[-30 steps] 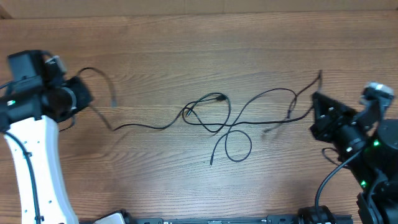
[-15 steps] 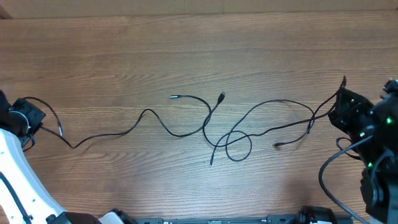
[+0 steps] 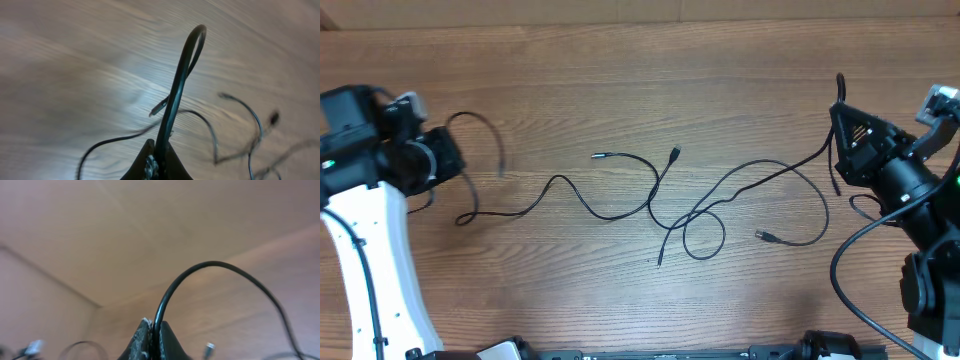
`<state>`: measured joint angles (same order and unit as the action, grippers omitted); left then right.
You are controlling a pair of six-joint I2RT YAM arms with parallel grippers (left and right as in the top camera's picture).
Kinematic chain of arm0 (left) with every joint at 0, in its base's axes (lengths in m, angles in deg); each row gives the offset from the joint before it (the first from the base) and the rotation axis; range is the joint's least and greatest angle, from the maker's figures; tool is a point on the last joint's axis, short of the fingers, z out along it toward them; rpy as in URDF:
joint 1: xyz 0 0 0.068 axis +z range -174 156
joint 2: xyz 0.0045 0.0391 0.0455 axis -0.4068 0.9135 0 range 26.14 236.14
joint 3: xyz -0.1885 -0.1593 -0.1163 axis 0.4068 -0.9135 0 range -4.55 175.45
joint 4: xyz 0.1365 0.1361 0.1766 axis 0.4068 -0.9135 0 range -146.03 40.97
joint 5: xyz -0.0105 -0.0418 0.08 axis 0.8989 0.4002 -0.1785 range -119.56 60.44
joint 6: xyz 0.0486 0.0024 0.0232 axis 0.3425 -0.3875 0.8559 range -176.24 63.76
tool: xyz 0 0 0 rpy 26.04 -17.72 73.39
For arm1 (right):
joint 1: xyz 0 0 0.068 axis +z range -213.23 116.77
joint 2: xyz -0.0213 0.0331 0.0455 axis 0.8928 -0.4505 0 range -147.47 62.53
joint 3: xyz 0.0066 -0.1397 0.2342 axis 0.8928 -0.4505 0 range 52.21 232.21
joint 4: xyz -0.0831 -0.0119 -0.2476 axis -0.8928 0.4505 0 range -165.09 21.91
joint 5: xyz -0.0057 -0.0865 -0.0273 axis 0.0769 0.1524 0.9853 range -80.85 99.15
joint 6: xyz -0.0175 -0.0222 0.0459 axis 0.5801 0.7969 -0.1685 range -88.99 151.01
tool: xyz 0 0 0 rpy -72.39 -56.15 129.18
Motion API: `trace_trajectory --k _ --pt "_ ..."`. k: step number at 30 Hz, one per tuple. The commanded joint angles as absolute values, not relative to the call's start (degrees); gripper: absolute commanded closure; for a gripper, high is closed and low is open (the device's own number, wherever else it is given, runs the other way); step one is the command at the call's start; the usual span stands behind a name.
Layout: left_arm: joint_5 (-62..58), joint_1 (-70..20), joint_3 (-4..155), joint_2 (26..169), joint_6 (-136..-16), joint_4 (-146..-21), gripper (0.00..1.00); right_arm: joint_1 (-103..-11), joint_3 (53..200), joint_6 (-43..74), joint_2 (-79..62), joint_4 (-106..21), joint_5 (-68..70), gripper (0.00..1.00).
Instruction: Untangle cables
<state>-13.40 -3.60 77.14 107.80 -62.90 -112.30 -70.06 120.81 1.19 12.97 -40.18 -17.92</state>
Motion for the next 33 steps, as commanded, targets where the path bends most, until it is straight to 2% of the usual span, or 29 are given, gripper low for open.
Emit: trace_trajectory --k 1,11,24,33 --pt "-11.9 -9.5 77.7 108.2 -58.7 -112.5 0.95 -70.3 125.1 -1.4 13.5 -43.3 -23.6 0.96" --pt "-12.1 -21.7 77.7 112.0 -59.2 -113.2 0.96 -70.4 141.2 -5.1 7.3 -52.0 -19.0 0.96" --pt "-11.9 -29.0 77.7 124.0 -59.3 -113.3 0.96 -70.7 175.3 -6.4 -12.5 -47.0 -19.0 0.96" --pt "-9.9 -31.8 77.7 128.0 -59.4 -113.0 0.96 -83.1 181.7 -2.7 -18.9 -38.5 -18.7 0.96"
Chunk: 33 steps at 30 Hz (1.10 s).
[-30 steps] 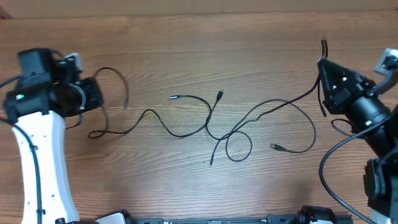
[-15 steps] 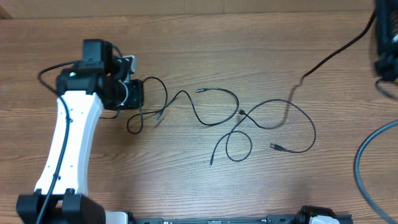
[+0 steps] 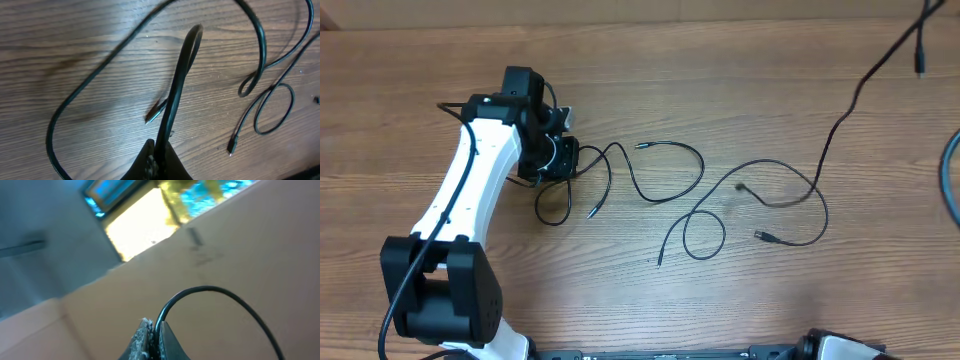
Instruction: Untangle cables
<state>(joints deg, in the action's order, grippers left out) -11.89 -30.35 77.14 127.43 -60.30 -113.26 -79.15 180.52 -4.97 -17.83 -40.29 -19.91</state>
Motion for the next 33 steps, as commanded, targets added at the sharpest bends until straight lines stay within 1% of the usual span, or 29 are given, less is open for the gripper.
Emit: trace_trajectory --k 1,6,10,14,18,21,23,24,25,26,27,28,29,30,33 --pt "-9.8 -32.4 77.7 128.0 -59.4 -112.9 0.96 -84.9 181.7 -1.5 -19.2 -36.5 -17.6 0.96" --pt "-8.1 -35.2 77.7 128.0 -59.4 -112.0 0.96 -92.1 181.7 6.6 -19.6 -28.6 -7.3 0.96" --pt "-7.4 -37.3 77.7 128.0 -59.4 -111.9 0.96 -96.6 181.7 14.2 -19.6 -22.4 10.3 0.96" --pt "-7.5 -39.2 77.7 128.0 -59.4 -111.7 0.96 -98.8 181.7 18.1 -19.7 -20.0 21.6 0.96" --pt "-7.4 -40.6 77.7 128.0 -59.5 -110.9 0.94 -99.8 181.6 17.8 -19.7 -19.4 23.5 0.96" --pt "-7.4 -40.8 77.7 128.0 -59.7 -110.9 0.94 -99.8 181.5 17.5 -20.0 -17.8 21.7 0.96" --pt "-7.4 -41.0 77.7 128.0 -59.7 -110.9 0.91 -99.8 181.5 17.6 -20.5 -15.6 19.0 0.96" --pt "-7.4 -41.1 77.7 128.0 -59.7 -110.9 0.89 -99.8 181.5 17.6 -20.7 -14.4 17.7 0.91" --pt "-7.4 -41.2 77.7 128.0 -59.7 -110.9 0.85 -99.8 181.5 17.6 -21.1 -12.8 16.2 0.76" --pt "-7.4 -41.3 77.7 128.0 -59.7 -110.9 0.85 -99.8 181.5 17.6 -21.4 -11.3 15.0 0.57" --pt "-7.4 -41.4 77.7 128.0 -59.7 -110.9 0.85 -99.8 181.5 17.6 -22.0 -8.8 13.6 0.36" --pt "-7.4 -41.5 77.7 128.0 -59.7 -110.9 0.85 -99.8 181.5 17.5 -22.4 -7.3 13.1 0.29" --pt "-7.4 -41.6 77.7 128.0 -59.7 -110.9 0.84 -99.8 181.5 17.4 -23.2 -4.7 12.6 0.21" --pt "-7.4 -41.7 77.7 128.0 -59.7 -110.9 0.84 -99.8 181.5 16.9 -24.0 -2.1 12.6 0.16" --pt "-7.5 -41.7 77.7 128.0 -59.7 -110.9 0.82 -99.8 180.8 14.3 -26.8 4.2 12.7 0.06"
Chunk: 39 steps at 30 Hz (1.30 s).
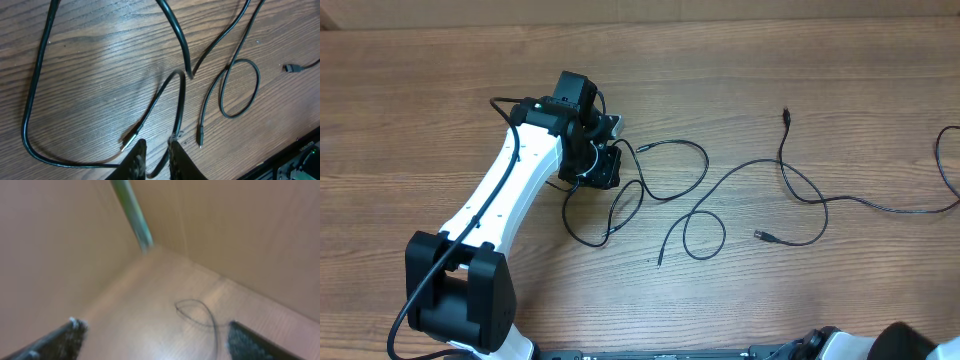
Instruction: Untangle cables
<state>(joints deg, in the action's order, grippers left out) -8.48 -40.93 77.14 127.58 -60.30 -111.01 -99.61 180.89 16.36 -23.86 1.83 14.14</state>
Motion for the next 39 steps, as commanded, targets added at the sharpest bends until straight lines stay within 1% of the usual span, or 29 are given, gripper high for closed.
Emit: trace_trajectory --k 1,2,11,13,28,39 --pt "-7.4 -41.7 77.7 128.0 -59.7 -110.9 0.82 -99.8 180.2 14.3 -28.1 5.9 12.8 0.03" --pt "-7.4 -41.7 77.7 128.0 -59.7 -110.9 0.82 -99.8 179.4 14.2 -29.5 7.3 13.1 0.00" --pt "-7.4 -42.1 77.7 128.0 -59.7 -111.5 0.84 -99.9 171.5 7.3 -40.0 8.1 13.6 0.00" --pt "-7.5 -42.2 77.7 128.0 -59.6 -111.5 0.83 -99.9 169.4 6.4 -41.2 7.3 14.2 0.00" --pt "-7.5 -42.4 77.7 128.0 -59.6 -110.2 0.77 -100.0 142.6 5.5 -41.5 -9.1 14.4 0.00" --pt "-7.5 -42.4 77.7 128.0 -59.6 -110.2 0.77 -100.0 128.0 5.4 -41.5 -21.1 13.5 0.00"
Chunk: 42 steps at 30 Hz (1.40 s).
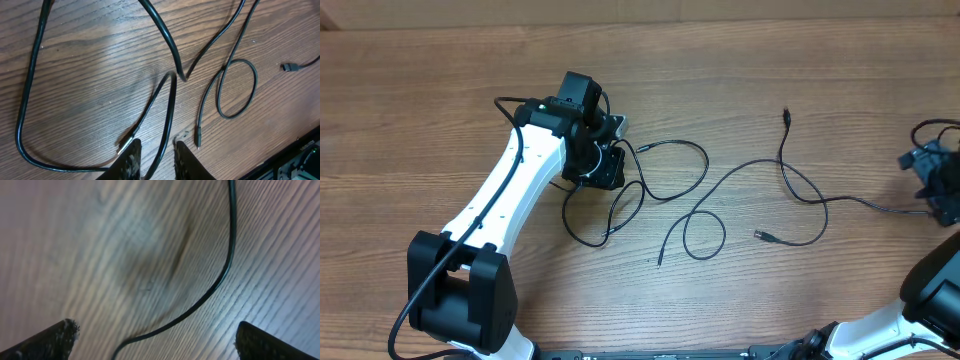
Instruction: Untangle cables
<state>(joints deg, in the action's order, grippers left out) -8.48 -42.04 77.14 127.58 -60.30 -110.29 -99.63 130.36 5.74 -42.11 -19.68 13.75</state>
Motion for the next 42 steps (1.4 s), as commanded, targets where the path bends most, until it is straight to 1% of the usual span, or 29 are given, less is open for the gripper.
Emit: trace_trajectory --k 1,5,8,9,11,12,13,14,16,17,18,21,26,31,34,38,42 --pt "-7.5 -42.4 77.7 128.0 -59.6 -110.2 0.77 -100.0 127.1 5.3 -41.5 -21.8 13.5 0.00" --pt "-7.5 -42.4 77.7 128.0 -59.6 -110.0 0.78 -100.0 122.7 4.7 -41.5 -25.7 13.5 0.00" --pt "-7.5 -42.4 77.7 128.0 -59.6 -109.7 0.78 -100.0 116.9 3.9 -41.5 -31.5 13.5 0.00" --pt "-7.5 -42.4 77.7 128.0 -59.6 -109.8 0.78 -100.0 115.8 4.0 -41.5 -32.6 13.5 0.02" --pt "-7.5 -42.4 77.7 128.0 -59.6 -109.8 0.77 -100.0 114.0 3.9 -41.5 -34.5 13.5 0.08" --pt "-7.5 -42.4 77.7 128.0 -59.6 -109.8 0.77 -100.0 113.5 3.9 -41.5 -35.2 13.5 0.16" --pt "-7.5 -42.4 77.7 128.0 -59.6 -109.8 0.77 -100.0 113.3 3.9 -41.5 -35.5 13.5 0.25" --pt "-7.5 -42.4 77.7 128.0 -59.6 -109.8 0.76 -100.0 113.3 4.0 -41.5 -35.7 13.5 0.39" --pt "-7.5 -42.4 77.7 128.0 -59.6 -109.7 0.77 -100.0 113.3 4.0 -41.5 -35.9 13.5 0.73" --pt "-7.5 -42.4 77.7 128.0 -59.6 -109.7 0.77 -100.0 113.3 4.0 -41.5 -35.9 13.5 0.88" --pt "-7.5 -42.4 77.7 128.0 -59.6 -109.7 0.77 -100.0 113.4 4.0 -41.5 -36.0 13.5 0.96" --pt "-7.5 -42.4 77.7 128.0 -59.6 -109.8 0.78 -100.0 114.6 4.0 -41.5 -35.1 13.2 0.96" --pt "-7.5 -42.4 77.7 128.0 -59.6 -109.9 0.78 -100.1 121.5 4.0 -39.8 -28.8 13.1 0.96" --pt "-7.5 -42.4 77.7 128.0 -59.6 -109.9 0.77 -100.1 131.7 4.0 -33.4 -21.0 17.7 0.96" --pt "-7.5 -42.4 77.7 128.0 -59.6 -109.8 0.77 -100.5 136.6 4.0 -28.8 -18.7 18.1 0.96" --pt "-7.5 -42.4 77.7 128.0 -59.6 -109.9 0.77 -101.2 142.6 4.3 -21.4 -20.1 18.7 0.96" --pt "-7.5 -42.4 77.7 128.0 -59.6 -110.1 0.77 -101.3 143.4 12.0 -15.6 -27.7 21.6 0.96"
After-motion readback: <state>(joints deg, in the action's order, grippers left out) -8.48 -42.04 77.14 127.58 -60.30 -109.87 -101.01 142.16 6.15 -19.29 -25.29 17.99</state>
